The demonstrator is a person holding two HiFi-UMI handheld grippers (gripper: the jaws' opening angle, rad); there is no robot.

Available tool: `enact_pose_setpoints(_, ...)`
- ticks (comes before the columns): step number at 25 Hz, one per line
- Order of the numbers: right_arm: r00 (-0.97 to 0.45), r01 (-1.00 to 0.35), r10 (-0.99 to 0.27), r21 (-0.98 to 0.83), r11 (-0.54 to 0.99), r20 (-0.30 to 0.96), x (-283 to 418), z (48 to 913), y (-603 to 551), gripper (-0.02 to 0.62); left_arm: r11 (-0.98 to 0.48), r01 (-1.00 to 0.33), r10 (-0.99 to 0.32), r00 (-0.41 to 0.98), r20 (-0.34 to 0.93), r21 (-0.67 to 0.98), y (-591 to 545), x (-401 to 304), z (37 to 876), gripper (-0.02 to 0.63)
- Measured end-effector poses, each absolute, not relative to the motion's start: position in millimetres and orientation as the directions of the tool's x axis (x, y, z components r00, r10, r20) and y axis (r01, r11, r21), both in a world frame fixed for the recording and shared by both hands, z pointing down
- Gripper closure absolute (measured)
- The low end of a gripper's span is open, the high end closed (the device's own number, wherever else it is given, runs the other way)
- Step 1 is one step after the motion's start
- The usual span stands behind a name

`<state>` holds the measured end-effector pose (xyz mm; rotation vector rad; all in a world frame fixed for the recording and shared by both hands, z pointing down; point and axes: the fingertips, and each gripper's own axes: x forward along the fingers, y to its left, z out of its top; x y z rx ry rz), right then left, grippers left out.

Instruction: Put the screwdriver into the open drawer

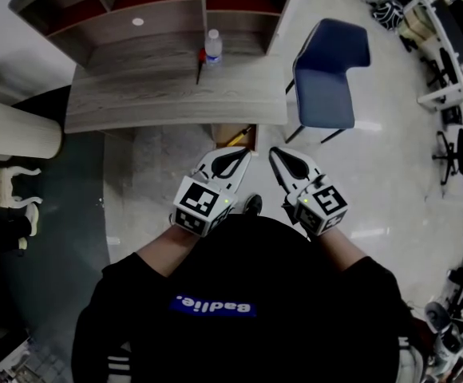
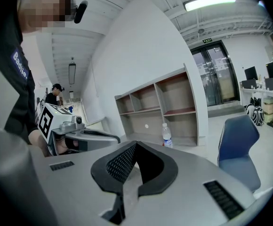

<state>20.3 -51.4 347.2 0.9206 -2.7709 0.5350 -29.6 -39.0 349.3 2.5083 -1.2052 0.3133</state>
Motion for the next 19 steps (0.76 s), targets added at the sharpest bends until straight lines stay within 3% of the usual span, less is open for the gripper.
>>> enact_pose_setpoints(19,-0.786,-0.617,-0.559,-0.270,0.739,0.266,24.1,346.0,-52.8,0.566,-0.565,-0.780,-0.719,0.625,0.303,0.269,-41.1,-30.7,347.4,0.603)
